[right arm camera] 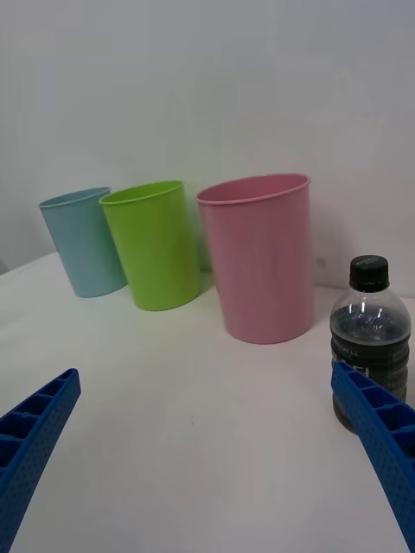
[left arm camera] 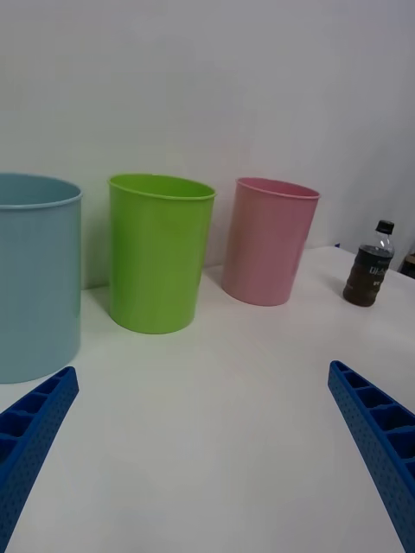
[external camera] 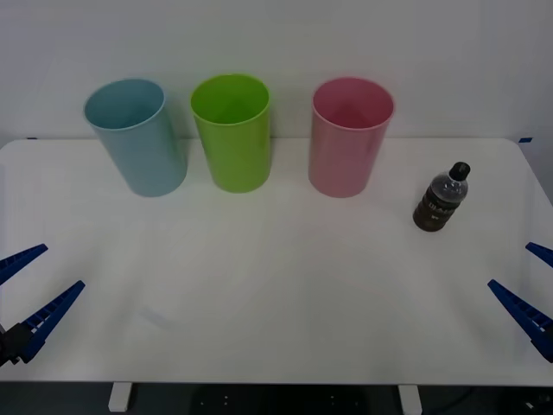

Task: Grasp the object on the table and drop it into the matching bin: aluminum can to the light blue bin, PET bottle to the pink bin.

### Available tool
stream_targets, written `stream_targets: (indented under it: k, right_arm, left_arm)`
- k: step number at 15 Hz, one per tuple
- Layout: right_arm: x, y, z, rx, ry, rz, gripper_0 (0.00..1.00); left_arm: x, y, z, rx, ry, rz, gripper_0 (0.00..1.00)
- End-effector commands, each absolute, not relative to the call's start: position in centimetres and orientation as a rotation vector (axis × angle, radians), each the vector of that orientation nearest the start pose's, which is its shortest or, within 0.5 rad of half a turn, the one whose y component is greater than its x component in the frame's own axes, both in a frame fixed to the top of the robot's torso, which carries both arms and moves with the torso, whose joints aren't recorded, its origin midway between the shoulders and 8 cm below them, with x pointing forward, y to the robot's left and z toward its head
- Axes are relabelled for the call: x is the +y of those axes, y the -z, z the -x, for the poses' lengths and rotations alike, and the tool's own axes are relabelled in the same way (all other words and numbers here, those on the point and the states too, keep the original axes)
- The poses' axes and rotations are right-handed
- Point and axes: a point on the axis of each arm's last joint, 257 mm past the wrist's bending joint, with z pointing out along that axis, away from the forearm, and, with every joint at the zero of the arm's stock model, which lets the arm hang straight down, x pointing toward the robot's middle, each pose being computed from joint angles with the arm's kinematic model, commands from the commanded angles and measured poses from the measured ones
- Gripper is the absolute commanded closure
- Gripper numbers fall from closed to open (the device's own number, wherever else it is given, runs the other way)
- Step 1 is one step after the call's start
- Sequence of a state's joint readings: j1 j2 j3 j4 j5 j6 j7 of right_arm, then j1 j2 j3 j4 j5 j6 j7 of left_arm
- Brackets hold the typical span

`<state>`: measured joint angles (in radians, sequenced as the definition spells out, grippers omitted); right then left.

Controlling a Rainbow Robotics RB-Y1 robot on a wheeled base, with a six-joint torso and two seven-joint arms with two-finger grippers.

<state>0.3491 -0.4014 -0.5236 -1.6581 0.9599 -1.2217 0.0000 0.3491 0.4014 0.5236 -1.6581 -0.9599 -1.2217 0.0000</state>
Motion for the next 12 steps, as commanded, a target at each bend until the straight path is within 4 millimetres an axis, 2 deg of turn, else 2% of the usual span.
stream_targets:
  k: [1,2,6,12]
  right_arm:
    - [-33.0,16.9,-34.2,1.441,-0.567,0.465,0.00]
    - [-33.3,18.1,-33.6,1.472,-0.567,0.448,0.00]
    - [-33.2,17.9,-33.0,1.487,-0.561,0.462,0.00]
    - [-32.8,19.2,-34.6,1.512,-0.532,0.411,0.00]
  left_arm:
    - [33.0,16.9,-34.2,1.441,0.567,-0.465,0.00]
    - [33.0,16.9,-34.2,1.441,0.567,-0.465,0.00]
    - [33.0,16.9,-34.2,1.441,0.567,-0.465,0.00]
    - [33.0,16.9,-34.2,1.441,0.567,-0.465,0.00]
